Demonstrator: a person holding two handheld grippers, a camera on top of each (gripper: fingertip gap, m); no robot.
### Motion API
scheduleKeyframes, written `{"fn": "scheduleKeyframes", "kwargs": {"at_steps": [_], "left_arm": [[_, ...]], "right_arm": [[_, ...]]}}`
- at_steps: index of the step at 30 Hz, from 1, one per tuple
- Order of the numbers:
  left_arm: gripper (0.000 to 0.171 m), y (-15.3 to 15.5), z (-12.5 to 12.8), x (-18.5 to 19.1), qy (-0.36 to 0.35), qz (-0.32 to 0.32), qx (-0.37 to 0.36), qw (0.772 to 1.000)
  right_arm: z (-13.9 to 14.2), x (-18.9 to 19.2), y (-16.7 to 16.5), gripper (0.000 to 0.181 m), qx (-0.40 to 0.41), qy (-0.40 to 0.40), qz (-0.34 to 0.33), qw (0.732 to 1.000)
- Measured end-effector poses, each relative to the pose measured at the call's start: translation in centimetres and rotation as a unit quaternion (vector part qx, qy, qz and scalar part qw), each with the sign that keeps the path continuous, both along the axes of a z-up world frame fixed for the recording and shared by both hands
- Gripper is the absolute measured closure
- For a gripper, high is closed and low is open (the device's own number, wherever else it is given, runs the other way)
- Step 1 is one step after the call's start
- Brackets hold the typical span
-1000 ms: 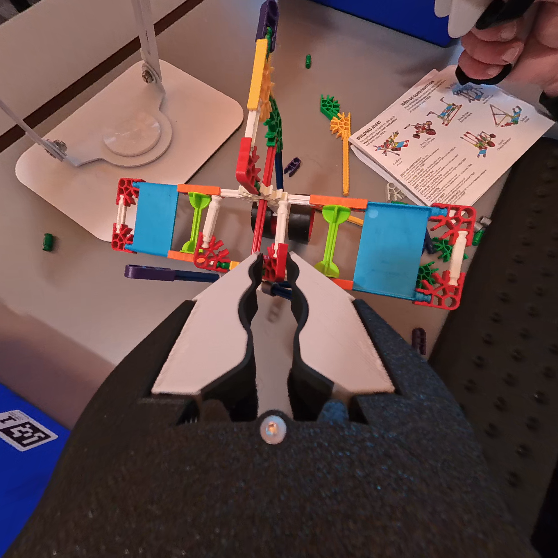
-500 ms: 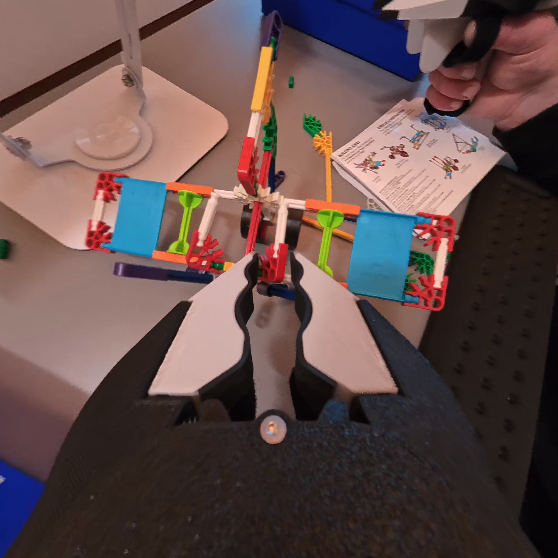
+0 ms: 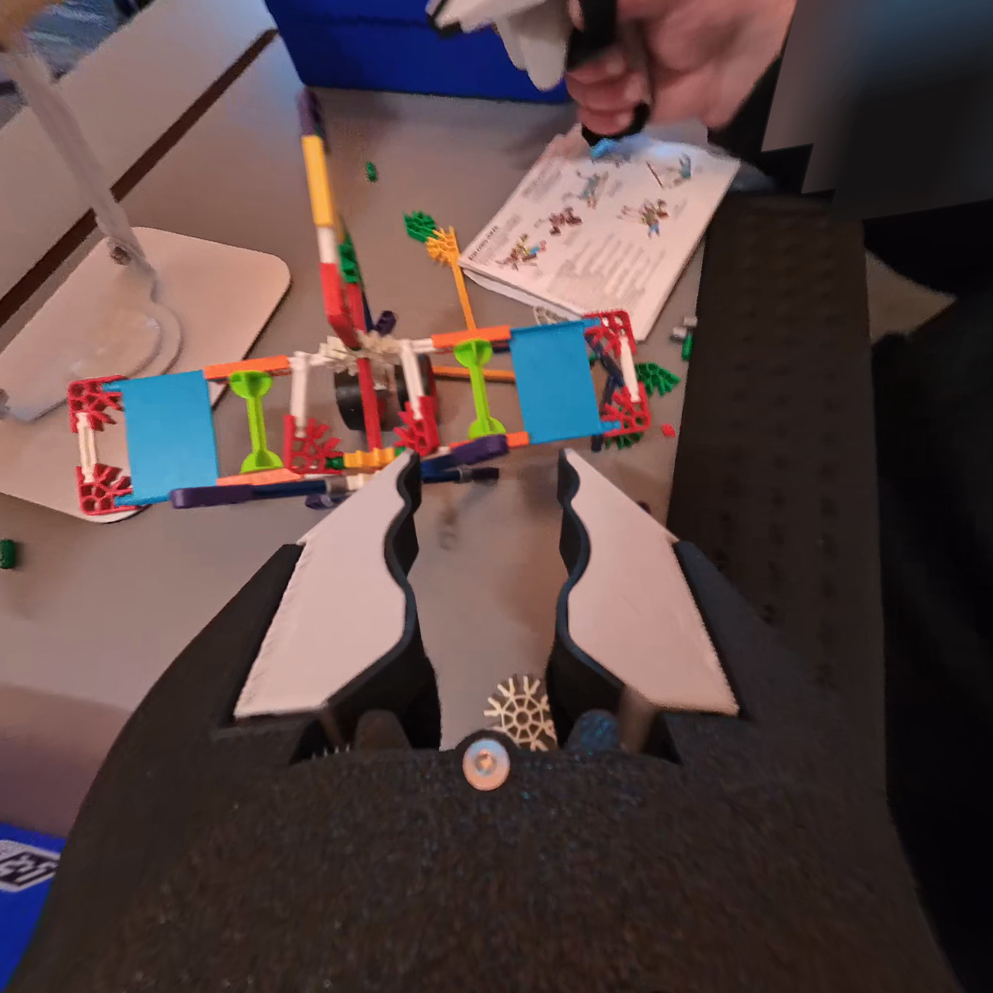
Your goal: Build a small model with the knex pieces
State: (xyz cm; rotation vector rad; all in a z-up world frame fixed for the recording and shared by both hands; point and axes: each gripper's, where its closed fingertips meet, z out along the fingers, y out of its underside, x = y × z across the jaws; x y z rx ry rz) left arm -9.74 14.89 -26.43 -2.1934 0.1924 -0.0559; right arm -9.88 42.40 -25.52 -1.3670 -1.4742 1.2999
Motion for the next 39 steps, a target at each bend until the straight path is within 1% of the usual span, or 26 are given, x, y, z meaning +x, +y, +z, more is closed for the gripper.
{"fn": "scheduleKeyframes", "kwargs": {"at_steps": [3, 4, 5, 6, 9, 11, 15, 18, 20, 22, 24, 26, 29, 32, 34, 35, 37, 39], "left_arm": [[0.125, 0.1, -1.8, 0.2, 0.066, -0.003, -0.025, 0.998], [0.130, 0.3, -2.0, 0.1, 0.075, 0.001, -0.024, 0.997], [0.143, 0.4, -2.3, 0.3, 0.077, -0.002, -0.026, 0.997], [0.148, 0.5, -2.6, 0.3, 0.079, -0.004, -0.025, 0.997], [0.156, 1.1, -3.3, -0.4, 0.084, 0.025, -0.028, 0.996], [0.161, 1.8, -3.4, 0.2, 0.090, 0.014, -0.018, 0.996], [0.162, 3.3, -3.5, 1.9, 0.100, -0.016, -0.011, 0.995], [0.159, 3.5, -3.9, 2.9, 0.097, -0.041, -0.007, 0.994], [0.153, 3.2, -4.0, 2.3, 0.093, -0.026, -0.008, 0.995], [0.153, 2.6, -3.7, 1.8, 0.088, -0.016, -0.001, 0.996], [0.152, 2.2, -3.1, 1.4, 0.076, -0.008, 0.015, 0.997], [0.152, 2.0, -2.6, 1.0, 0.072, 0.001, 0.027, 0.997], [0.151, 1.7, -2.4, -0.1, 0.071, 0.029, 0.029, 0.997], [0.149, 1.5, -2.4, -0.6, 0.070, 0.038, 0.032, 0.996], [0.148, 1.4, -2.5, -0.8, 0.065, 0.043, 0.033, 0.996], [0.148, 1.4, -2.6, -1.0, 0.069, 0.046, 0.031, 0.996], [0.145, 1.2, -2.7, -1.5, 0.077, 0.055, 0.027, 0.995], [0.143, 1.4, -2.2, -1.3, 0.068, 0.050, 0.042, 0.996]], "right_arm": [[-0.2, -0.1, 0.0, 0.164, 0.001, -0.004, 0.000, 1.000], [-0.4, -0.1, 0.0, 0.164, 0.002, -0.006, 0.000, 1.000], [-0.6, -0.1, 0.0, 0.164, 0.004, -0.009, 0.001, 1.000], [-0.7, -0.1, 0.0, 0.164, 0.006, -0.012, 0.001, 1.000], [-1.2, -0.2, 0.1, 0.164, 0.007, -0.019, 0.000, 1.000], [-1.5, -0.3, 0.2, 0.164, 0.008, -0.025, -0.001, 1.000], [-2.0, -0.3, -0.5, 0.164, 0.016, -0.033, 0.018, 0.999], [-3.3, -0.4, -1.6, 0.163, 0.042, -0.058, 0.037, 0.997], [-4.4, -0.6, -2.0, 0.162, 0.061, -0.084, 0.041, 0.994], [-5.1, -0.6, -2.3, 0.159, 0.085, -0.113, 0.044, 0.989], [-5.5, -0.5, -2.4, 0.153, 0.118, -0.145, 0.048, 0.981], [-6.0, -0.5, -2.7, 0.145, 0.149, -0.183, 0.069, 0.969], [-7.2, -1.4, -2.2, 0.138, 0.199, -0.241, 0.084, 0.946], [-8.2, -2.5, -2.3, 0.138, 0.208, -0.277, 0.106, 0.932], [-9.5, -2.7, -2.2, 0.138, 0.217, -0.308, 0.123, 0.918], [-10.0, -2.9, -2.1, 0.138, 0.212, -0.316, 0.129, 0.916], [-10.2, -3.1, -2.3, 0.140, 0.181, -0.321, 0.141, 0.919], [-10.2, -3.2, -2.1, 0.146, 0.177, -0.320, 0.144, 0.920]]}}
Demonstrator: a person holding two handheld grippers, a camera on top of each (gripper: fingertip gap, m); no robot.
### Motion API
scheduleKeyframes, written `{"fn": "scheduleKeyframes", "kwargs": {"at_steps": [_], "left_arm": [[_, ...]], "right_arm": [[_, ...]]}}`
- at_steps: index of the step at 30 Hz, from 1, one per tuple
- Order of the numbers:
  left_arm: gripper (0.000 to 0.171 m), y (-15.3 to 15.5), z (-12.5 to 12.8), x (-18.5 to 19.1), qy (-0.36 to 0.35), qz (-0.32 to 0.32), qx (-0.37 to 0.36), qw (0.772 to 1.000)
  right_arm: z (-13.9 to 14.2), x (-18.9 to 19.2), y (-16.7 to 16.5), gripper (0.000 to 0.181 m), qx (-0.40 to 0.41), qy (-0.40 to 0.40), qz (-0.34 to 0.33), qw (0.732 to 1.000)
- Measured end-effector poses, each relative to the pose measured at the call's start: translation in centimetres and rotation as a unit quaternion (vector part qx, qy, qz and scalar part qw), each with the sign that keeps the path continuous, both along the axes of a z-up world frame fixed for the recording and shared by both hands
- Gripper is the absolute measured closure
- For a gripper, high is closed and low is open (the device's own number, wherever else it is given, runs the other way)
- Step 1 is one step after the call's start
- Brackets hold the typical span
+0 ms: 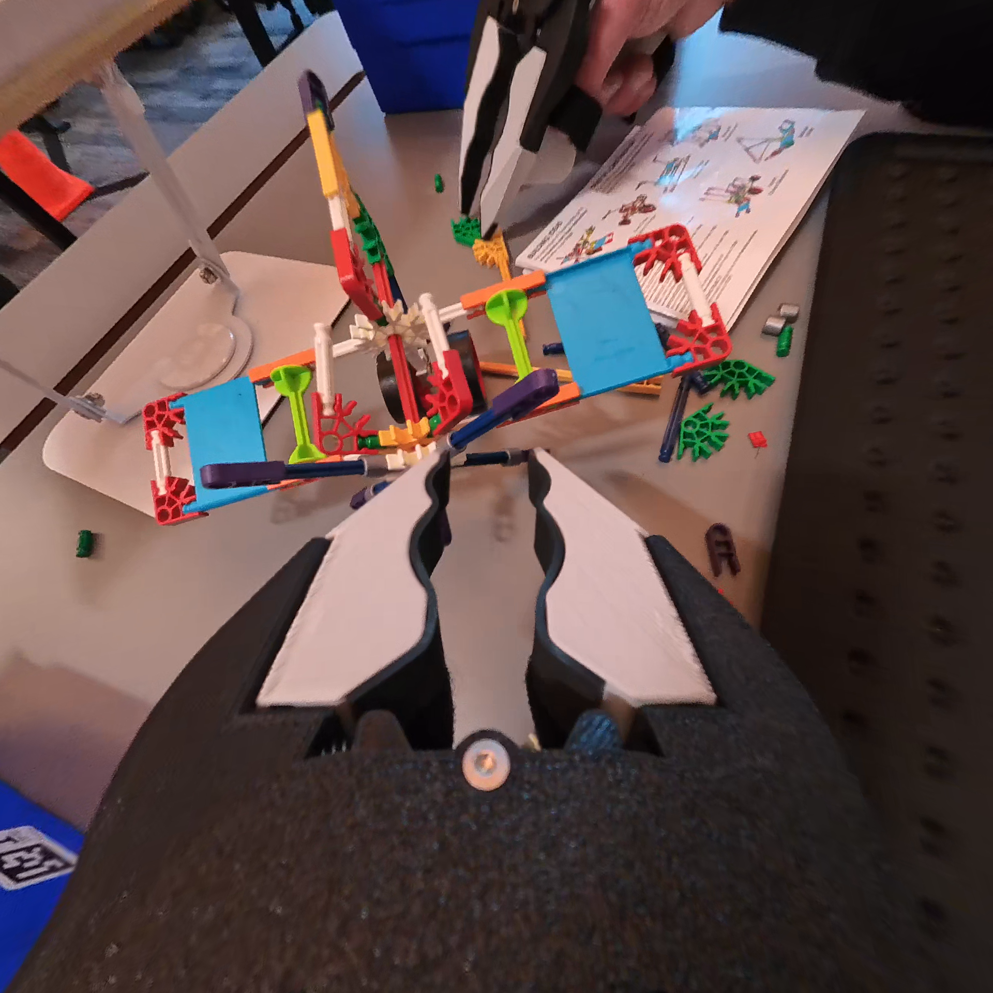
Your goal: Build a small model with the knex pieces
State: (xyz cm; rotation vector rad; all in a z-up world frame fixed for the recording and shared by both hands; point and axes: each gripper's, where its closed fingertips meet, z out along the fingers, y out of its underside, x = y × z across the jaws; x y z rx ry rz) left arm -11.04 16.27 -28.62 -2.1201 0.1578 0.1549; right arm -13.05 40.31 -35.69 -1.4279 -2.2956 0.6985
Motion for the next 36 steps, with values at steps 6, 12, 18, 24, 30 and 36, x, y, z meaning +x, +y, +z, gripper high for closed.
{"fn": "scheduleKeyframes", "kwargs": {"at_steps": [6, 12, 18, 24, 30, 36], "left_arm": [[0.143, 0.4, -0.1, 0.0, -0.002, -0.001, 0.001, 1.000], [0.143, 0.4, 0.2, 0.1, 0.003, -0.002, 0.007, 1.000], [0.143, 0.3, 0.2, 0.1, 0.000, 0.000, 0.010, 1.000], [0.142, 0.9, 0.3, 0.6, 0.000, -0.005, 0.016, 1.000], [0.140, 1.5, 0.1, 1.0, -0.001, -0.013, 0.015, 1.000], [0.140, 1.6, 0.0, 1.1, -0.003, -0.015, 0.015, 1.000]], "right_arm": [[0.0, 1.1, 0.5, 0.154, 0.018, -0.031, 0.011, 0.999], [-0.1, 1.8, 0.1, 0.179, 0.044, -0.043, 0.053, 0.997], [0.0, 2.1, 0.8, 0.181, 0.053, -0.046, 0.041, 0.997], [0.0, 3.0, 2.2, 0.177, 0.077, -0.044, 0.035, 0.995], [0.1, 3.5, 1.3, 0.148, 0.053, -0.036, 0.073, 0.995], [0.1, 4.0, 0.7, 0.146, 0.041, -0.035, 0.092, 0.994]]}}
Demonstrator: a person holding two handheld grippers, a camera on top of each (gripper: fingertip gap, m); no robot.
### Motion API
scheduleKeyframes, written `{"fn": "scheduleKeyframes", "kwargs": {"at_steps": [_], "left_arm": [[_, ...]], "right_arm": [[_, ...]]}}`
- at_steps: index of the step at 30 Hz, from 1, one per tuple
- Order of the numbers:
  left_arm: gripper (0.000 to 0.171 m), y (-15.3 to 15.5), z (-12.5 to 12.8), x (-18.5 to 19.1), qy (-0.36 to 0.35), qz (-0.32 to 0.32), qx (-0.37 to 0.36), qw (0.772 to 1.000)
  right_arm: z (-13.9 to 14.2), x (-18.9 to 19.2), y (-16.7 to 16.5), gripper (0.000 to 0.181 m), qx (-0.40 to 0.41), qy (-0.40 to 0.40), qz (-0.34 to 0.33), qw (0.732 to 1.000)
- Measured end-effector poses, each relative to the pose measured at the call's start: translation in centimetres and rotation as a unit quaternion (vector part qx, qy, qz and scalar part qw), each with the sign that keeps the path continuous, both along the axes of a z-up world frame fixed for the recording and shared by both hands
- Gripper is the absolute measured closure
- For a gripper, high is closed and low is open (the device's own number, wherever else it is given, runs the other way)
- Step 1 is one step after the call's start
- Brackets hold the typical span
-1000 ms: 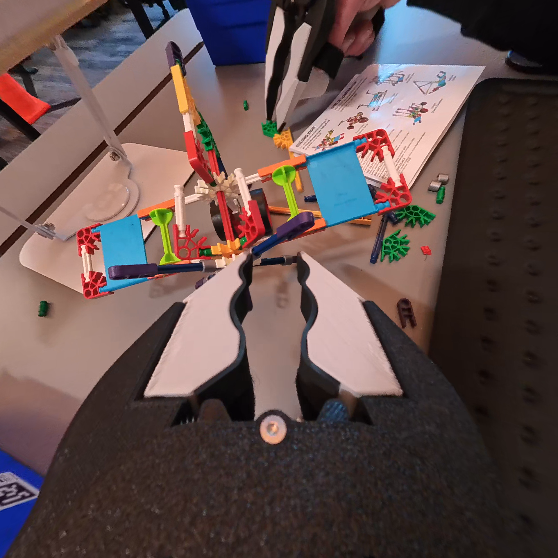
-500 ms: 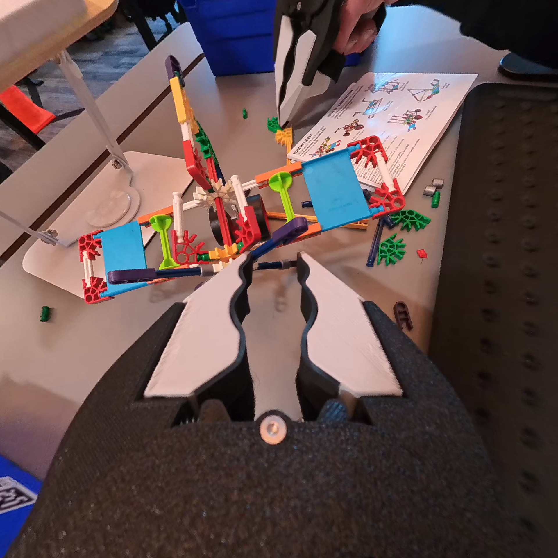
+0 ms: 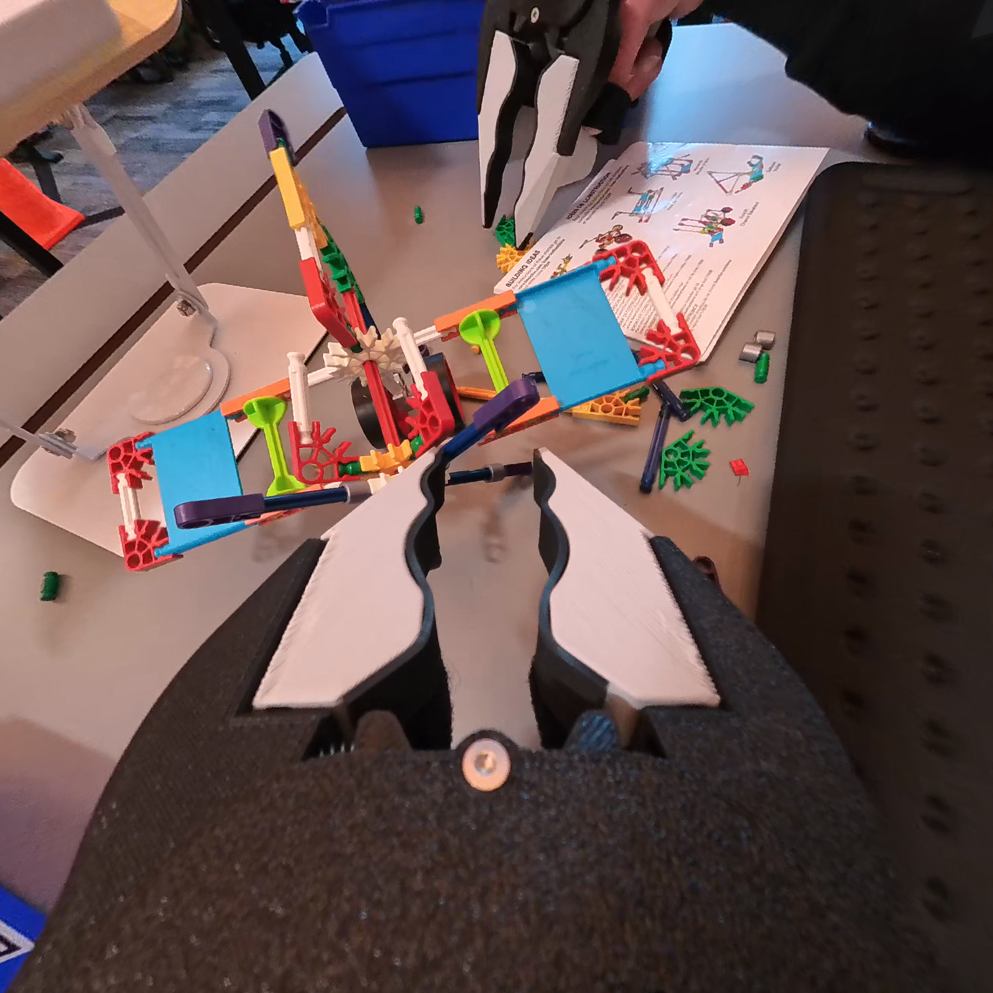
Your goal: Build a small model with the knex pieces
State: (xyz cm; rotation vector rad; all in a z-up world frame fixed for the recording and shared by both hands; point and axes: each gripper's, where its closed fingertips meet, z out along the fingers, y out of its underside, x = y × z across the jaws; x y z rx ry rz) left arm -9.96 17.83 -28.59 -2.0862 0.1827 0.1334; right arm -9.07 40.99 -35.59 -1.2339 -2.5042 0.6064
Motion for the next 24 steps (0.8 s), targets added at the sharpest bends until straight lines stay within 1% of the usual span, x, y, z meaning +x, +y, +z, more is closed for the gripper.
{"fn": "scheduleKeyframes", "kwargs": {"at_steps": [3, 6, 10, 13, 19, 22, 24], "left_arm": [[0.140, 0.2, 0.0, 0.3, -0.003, -0.006, 0.001, 1.000], [0.140, 0.5, -0.1, 0.5, -0.002, -0.011, 0.001, 1.000], [0.140, 0.6, -0.2, 0.5, 0.000, -0.014, -0.001, 1.000], [0.141, 0.7, -0.2, 0.4, -0.003, -0.015, 0.001, 1.000], [0.142, 1.0, -0.1, 0.4, -0.015, -0.021, 0.010, 1.000], [0.143, 1.0, -0.2, 0.3, -0.028, -0.020, 0.016, 0.999], [0.143, 0.9, -0.3, 0.0, -0.033, -0.015, 0.014, 0.999]], "right_arm": [[0.3, 0.1, -0.2, 0.146, -0.005, 0.012, 0.005, 1.000], [1.3, 0.0, -1.1, 0.146, -0.043, 0.034, 0.009, 0.998], [1.0, 0.2, -1.8, 0.146, -0.055, 0.032, 0.024, 0.998], [0.2, 0.0, -1.6, 0.145, -0.045, 0.022, 0.018, 0.999], [0.2, 0.1, -1.3, 0.145, -0.065, 0.025, 0.011, 0.997], [0.7, -0.5, -0.6, 0.145, -0.069, 0.042, -0.011, 0.997], [0.1, -0.6, -0.3, 0.145, -0.067, 0.033, -0.023, 0.997]]}}
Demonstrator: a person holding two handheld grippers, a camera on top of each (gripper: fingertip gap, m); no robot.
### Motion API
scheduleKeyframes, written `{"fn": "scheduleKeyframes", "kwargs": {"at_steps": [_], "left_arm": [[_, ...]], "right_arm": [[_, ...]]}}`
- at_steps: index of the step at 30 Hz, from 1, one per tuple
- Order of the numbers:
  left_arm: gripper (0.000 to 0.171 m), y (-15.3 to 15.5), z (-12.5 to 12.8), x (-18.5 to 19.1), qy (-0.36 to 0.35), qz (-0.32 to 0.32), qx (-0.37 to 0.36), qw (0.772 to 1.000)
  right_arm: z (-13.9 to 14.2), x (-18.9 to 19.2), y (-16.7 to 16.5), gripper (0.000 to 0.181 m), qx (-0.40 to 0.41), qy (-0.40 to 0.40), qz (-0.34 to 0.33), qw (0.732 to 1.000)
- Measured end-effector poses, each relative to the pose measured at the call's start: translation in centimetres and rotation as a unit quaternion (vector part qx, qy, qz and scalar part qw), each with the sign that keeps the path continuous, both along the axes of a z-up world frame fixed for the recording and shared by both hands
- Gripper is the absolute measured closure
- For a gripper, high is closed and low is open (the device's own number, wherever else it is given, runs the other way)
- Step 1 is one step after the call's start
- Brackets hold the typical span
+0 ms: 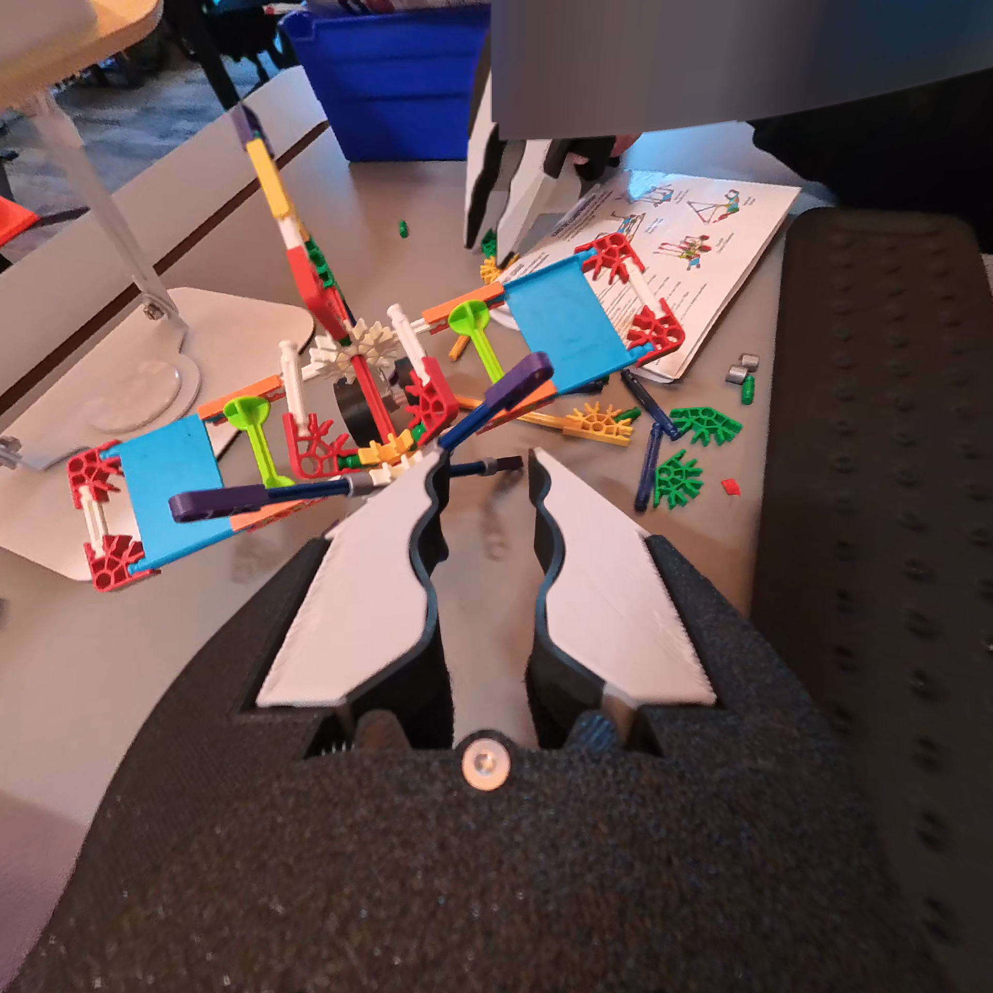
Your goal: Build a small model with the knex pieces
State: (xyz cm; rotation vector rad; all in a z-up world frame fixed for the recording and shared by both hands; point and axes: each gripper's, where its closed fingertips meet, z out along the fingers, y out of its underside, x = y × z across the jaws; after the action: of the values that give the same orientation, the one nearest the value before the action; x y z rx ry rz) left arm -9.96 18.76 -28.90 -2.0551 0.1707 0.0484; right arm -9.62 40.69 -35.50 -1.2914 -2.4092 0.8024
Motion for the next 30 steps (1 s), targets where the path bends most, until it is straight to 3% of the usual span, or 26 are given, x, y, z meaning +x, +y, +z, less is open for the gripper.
{"fn": "scheduleKeyframes", "kwargs": {"at_steps": [30], "left_arm": [[0.143, 0.0, -1.2, -0.5, -0.012, 0.006, -0.018, 1.000]], "right_arm": [[-0.5, 0.1, 0.1, 0.143, -0.013, -0.006, -0.002, 1.000]]}}
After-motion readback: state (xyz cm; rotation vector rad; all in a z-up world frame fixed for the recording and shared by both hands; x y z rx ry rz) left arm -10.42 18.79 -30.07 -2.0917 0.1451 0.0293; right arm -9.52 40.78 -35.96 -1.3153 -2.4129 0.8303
